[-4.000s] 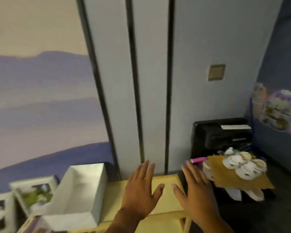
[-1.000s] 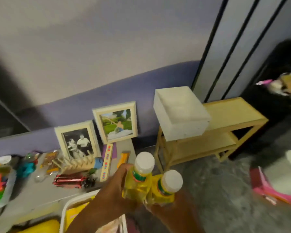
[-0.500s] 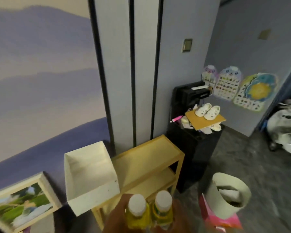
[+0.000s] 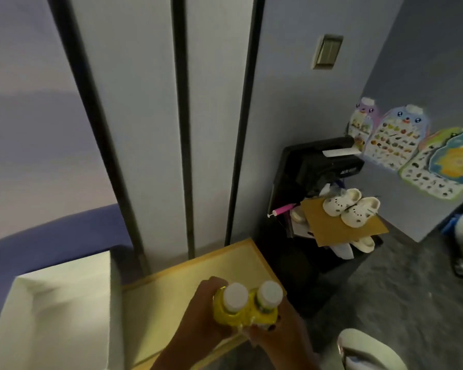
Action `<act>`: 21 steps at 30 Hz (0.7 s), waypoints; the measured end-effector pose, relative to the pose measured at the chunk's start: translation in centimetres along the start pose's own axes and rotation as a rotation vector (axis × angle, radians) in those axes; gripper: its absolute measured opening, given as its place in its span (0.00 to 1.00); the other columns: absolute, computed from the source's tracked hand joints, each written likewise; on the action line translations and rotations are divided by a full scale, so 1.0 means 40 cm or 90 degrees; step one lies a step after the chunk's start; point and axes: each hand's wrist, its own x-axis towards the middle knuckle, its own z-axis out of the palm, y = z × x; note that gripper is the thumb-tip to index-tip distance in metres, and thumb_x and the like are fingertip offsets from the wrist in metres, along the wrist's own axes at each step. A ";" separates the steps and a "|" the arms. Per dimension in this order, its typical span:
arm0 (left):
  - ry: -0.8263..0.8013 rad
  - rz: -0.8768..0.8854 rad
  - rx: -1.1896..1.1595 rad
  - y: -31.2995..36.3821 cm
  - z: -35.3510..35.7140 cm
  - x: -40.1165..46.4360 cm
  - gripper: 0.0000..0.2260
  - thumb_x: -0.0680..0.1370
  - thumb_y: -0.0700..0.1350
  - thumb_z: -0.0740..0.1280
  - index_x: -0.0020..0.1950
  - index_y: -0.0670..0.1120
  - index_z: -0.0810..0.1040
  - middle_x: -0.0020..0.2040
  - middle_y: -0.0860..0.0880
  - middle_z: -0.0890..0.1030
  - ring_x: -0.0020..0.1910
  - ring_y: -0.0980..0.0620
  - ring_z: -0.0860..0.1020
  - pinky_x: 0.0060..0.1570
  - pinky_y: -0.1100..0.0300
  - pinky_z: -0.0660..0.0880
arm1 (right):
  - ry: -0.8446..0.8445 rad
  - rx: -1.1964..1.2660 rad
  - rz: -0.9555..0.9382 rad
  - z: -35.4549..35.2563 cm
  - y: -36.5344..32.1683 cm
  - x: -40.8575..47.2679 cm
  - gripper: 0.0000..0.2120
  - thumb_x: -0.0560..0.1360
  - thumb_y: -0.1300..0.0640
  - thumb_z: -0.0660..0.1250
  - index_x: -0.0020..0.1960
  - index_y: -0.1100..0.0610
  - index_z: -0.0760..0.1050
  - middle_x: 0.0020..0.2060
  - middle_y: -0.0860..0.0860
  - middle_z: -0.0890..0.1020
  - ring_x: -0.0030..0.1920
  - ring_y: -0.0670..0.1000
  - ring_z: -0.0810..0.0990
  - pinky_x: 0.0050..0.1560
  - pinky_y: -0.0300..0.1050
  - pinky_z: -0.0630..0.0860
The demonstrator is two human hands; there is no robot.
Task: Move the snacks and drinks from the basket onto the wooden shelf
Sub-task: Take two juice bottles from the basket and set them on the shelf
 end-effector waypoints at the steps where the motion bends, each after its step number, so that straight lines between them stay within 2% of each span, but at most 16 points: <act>1: -0.001 -0.011 -0.008 0.001 0.010 0.046 0.29 0.59 0.36 0.79 0.54 0.54 0.75 0.52 0.51 0.78 0.49 0.54 0.78 0.46 0.56 0.79 | 0.004 -0.004 -0.002 -0.008 0.007 0.036 0.28 0.62 0.53 0.82 0.55 0.35 0.74 0.50 0.34 0.82 0.51 0.37 0.81 0.52 0.41 0.80; 3: -0.016 -0.037 -0.008 0.002 0.027 0.127 0.29 0.59 0.33 0.79 0.55 0.50 0.76 0.53 0.50 0.79 0.49 0.52 0.78 0.44 0.58 0.80 | -0.005 -0.008 -0.003 -0.028 0.031 0.136 0.27 0.64 0.53 0.81 0.54 0.35 0.73 0.50 0.29 0.80 0.50 0.36 0.80 0.51 0.36 0.79; 5: 0.012 -0.061 0.007 -0.011 0.053 0.205 0.30 0.58 0.36 0.80 0.56 0.51 0.76 0.52 0.54 0.81 0.50 0.55 0.79 0.45 0.58 0.80 | -0.016 -0.040 -0.012 -0.034 0.071 0.241 0.27 0.62 0.46 0.81 0.55 0.37 0.72 0.47 0.34 0.81 0.50 0.38 0.81 0.50 0.33 0.76; 7: 0.044 -0.100 0.000 -0.033 0.084 0.268 0.31 0.58 0.36 0.80 0.56 0.54 0.75 0.50 0.57 0.82 0.49 0.58 0.80 0.45 0.59 0.81 | -0.052 -0.053 -0.010 -0.034 0.102 0.342 0.32 0.59 0.41 0.80 0.59 0.39 0.70 0.46 0.35 0.79 0.50 0.39 0.79 0.48 0.28 0.70; 10: 0.099 -0.144 0.008 -0.094 0.136 0.353 0.30 0.60 0.35 0.80 0.55 0.57 0.75 0.49 0.60 0.82 0.48 0.60 0.79 0.42 0.69 0.77 | -0.087 -0.028 -0.011 -0.017 0.158 0.474 0.33 0.61 0.49 0.83 0.60 0.38 0.70 0.49 0.33 0.79 0.51 0.33 0.77 0.46 0.21 0.67; 12: 0.144 -0.166 0.020 -0.133 0.163 0.400 0.32 0.58 0.37 0.80 0.54 0.59 0.74 0.50 0.62 0.81 0.49 0.61 0.78 0.42 0.71 0.74 | -0.097 -0.029 -0.029 -0.001 0.188 0.542 0.33 0.59 0.48 0.83 0.58 0.36 0.71 0.49 0.33 0.80 0.52 0.30 0.77 0.48 0.19 0.67; 13: 0.161 -0.178 0.026 -0.157 0.176 0.421 0.33 0.57 0.38 0.81 0.54 0.61 0.73 0.51 0.62 0.80 0.51 0.62 0.78 0.43 0.71 0.73 | -0.100 -0.033 -0.036 0.010 0.203 0.572 0.33 0.58 0.44 0.82 0.58 0.38 0.72 0.51 0.34 0.80 0.53 0.32 0.77 0.51 0.21 0.66; 15: 0.182 -0.200 0.041 -0.207 0.192 0.458 0.35 0.56 0.40 0.82 0.54 0.63 0.71 0.52 0.62 0.77 0.53 0.63 0.76 0.46 0.71 0.71 | -0.110 -0.035 -0.030 0.037 0.225 0.625 0.38 0.55 0.31 0.77 0.61 0.42 0.73 0.54 0.38 0.81 0.59 0.42 0.79 0.57 0.30 0.69; 16: 0.187 -0.204 0.044 -0.229 0.196 0.473 0.35 0.56 0.41 0.82 0.54 0.63 0.70 0.53 0.61 0.76 0.53 0.63 0.75 0.46 0.71 0.70 | -0.116 -0.025 -0.036 0.050 0.232 0.647 0.39 0.55 0.27 0.75 0.61 0.42 0.73 0.55 0.37 0.80 0.60 0.43 0.79 0.58 0.33 0.71; 17: 0.191 -0.209 0.047 -0.254 0.199 0.486 0.35 0.56 0.41 0.82 0.55 0.62 0.71 0.53 0.61 0.76 0.53 0.62 0.75 0.46 0.69 0.71 | -0.117 -0.035 -0.046 0.064 0.249 0.670 0.36 0.57 0.28 0.75 0.61 0.39 0.72 0.55 0.35 0.80 0.61 0.42 0.79 0.59 0.36 0.72; 19: 0.191 -0.219 0.053 -0.294 0.205 0.511 0.34 0.57 0.40 0.83 0.56 0.60 0.72 0.53 0.60 0.76 0.52 0.61 0.76 0.45 0.67 0.72 | -0.122 -0.059 -0.068 0.078 0.266 0.705 0.32 0.60 0.39 0.80 0.61 0.34 0.71 0.55 0.31 0.79 0.61 0.37 0.77 0.59 0.36 0.74; 21: 0.204 -0.227 0.051 -0.324 0.212 0.527 0.33 0.58 0.40 0.83 0.55 0.60 0.72 0.53 0.59 0.76 0.52 0.61 0.76 0.45 0.67 0.74 | -0.128 -0.061 -0.075 0.088 0.279 0.736 0.32 0.61 0.42 0.80 0.61 0.37 0.72 0.57 0.33 0.80 0.62 0.38 0.77 0.60 0.40 0.76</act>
